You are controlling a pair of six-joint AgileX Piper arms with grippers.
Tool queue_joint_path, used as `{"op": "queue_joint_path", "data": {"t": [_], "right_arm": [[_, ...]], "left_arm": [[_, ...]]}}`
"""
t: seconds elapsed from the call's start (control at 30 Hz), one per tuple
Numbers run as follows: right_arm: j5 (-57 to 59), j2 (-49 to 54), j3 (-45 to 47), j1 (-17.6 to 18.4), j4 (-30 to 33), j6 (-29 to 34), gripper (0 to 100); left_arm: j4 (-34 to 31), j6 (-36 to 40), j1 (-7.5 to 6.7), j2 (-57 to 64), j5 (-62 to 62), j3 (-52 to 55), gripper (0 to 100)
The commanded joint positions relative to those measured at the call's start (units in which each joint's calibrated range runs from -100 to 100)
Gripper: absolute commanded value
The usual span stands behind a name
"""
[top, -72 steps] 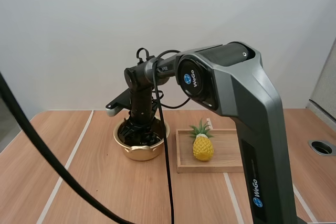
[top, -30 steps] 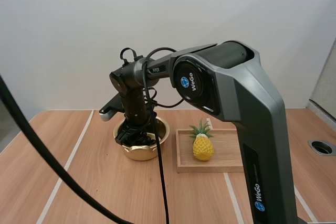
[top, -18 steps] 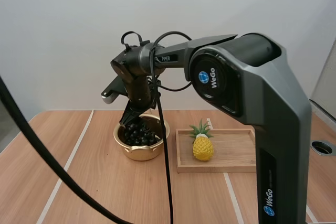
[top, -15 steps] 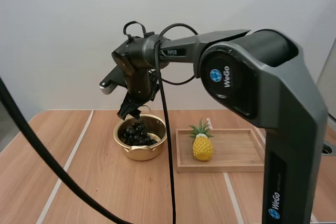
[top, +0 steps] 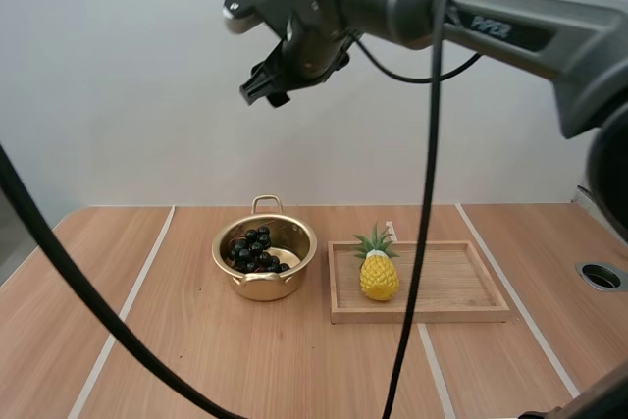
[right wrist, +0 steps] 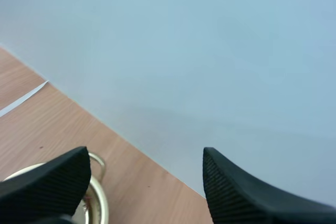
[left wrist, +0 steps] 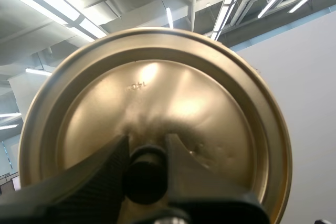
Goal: Open the pot, put the grape inside, and close it
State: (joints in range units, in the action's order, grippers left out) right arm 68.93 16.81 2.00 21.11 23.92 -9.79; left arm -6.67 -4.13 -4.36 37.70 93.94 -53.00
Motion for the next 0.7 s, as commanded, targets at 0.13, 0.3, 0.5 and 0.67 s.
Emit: {"op": "queue_joint_path", "data": {"t": [0.13,0.3,0.5,0.67], "right_arm": [[-6.7,7.8,0.4,-6.4,0.3,0.9,100],[-8.8,10.7,0.4,-10.9,-1.1,0.9,100],[-10.8,13.1,0.4,-15.3,-2.8,3.1,100],[-10.9,14.5,-1.0,-18.1,-4.8,3.1,100]], "left_arm": [[0.3,0.1,-0.08,-0.4,-1.2,-0.3,0],[0.3,0.3,-0.08,-1.4,-1.1,-0.3,0],[0.2,0.3,-0.08,-3.0,-0.6,-0.3,0],[0.2,0.3,-0.08,-5.0,3.5,-0.2,0]]}}
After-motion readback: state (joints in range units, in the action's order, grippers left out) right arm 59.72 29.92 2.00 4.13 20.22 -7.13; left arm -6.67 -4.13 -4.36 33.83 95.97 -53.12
